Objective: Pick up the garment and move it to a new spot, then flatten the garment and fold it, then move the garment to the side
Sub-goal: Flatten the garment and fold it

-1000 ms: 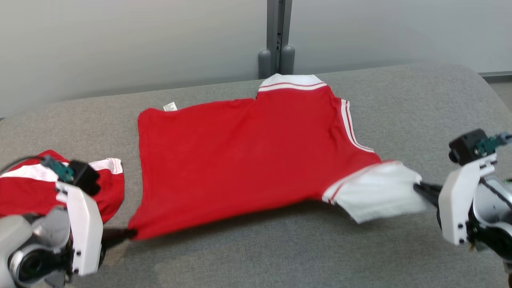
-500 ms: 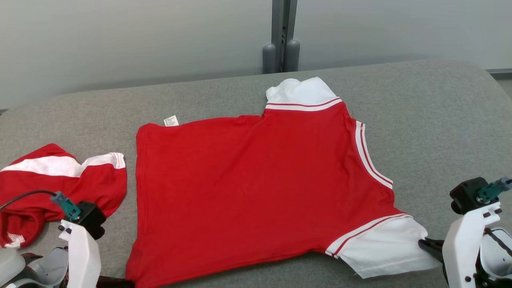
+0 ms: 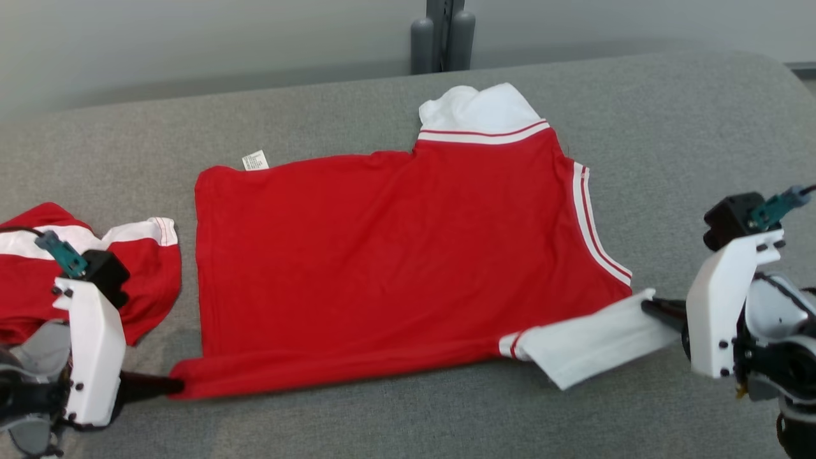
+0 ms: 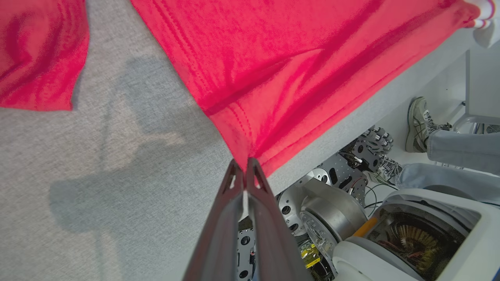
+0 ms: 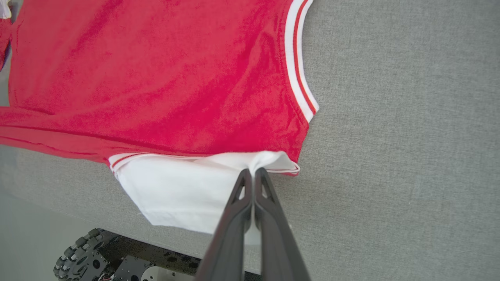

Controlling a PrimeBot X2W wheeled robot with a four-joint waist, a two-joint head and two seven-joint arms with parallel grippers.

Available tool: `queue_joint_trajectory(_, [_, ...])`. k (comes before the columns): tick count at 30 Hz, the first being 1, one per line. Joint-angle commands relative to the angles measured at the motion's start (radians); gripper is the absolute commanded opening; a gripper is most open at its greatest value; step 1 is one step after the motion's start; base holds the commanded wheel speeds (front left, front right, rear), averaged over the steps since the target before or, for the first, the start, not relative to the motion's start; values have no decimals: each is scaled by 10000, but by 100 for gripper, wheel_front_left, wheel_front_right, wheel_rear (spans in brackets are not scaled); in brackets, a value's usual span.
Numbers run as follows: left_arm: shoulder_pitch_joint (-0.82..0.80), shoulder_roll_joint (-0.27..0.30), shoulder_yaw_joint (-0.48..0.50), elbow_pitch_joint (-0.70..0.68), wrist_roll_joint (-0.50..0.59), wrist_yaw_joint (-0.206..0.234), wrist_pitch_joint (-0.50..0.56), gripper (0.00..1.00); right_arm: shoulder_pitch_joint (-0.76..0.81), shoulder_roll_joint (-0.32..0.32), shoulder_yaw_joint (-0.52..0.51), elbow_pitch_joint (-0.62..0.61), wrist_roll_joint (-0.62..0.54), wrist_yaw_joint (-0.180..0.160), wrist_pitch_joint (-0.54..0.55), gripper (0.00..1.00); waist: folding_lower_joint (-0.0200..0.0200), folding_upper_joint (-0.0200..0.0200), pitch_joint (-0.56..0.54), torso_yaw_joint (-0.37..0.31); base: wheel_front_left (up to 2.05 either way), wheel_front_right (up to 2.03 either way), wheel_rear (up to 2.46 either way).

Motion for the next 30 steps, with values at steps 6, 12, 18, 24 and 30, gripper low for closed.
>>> queue_joint_trajectory(6, [-779, -139, 335, 731, -424, -221, 717, 0, -1247, 445, -643, 926, -245, 2, 266, 0, 0, 0, 674, -14, 0, 0, 0])
queue_joint_trajectory(12, [-1322, -466, 588, 1307, -562, -331, 1013, 0, -2170, 860, -884, 1584, -550, 2, 208, 0, 0, 0, 1070, -18, 0, 0, 0])
queue_joint_trajectory(18, [-1705, -782, 726, 1703, -436, -395, 1033, 0, -2861, 1110, -913, 2060, -869, 2, -19, 0, 0, 0, 1417, -48, 0, 0, 0])
queue_joint_trajectory(24, [-1890, -958, 841, 2089, -317, -467, 931, 0, -3432, 1277, -912, 2534, -1197, 2, -375, 0, 0, 0, 1695, -47, 0, 0, 0])
queue_joint_trajectory(30, [-1915, -1154, 915, 2369, -231, -526, 772, 100, -3668, 1353, -886, 2940, -1349, 2, -805, 100, 0, 0, 1669, 4, 0, 0, 0])
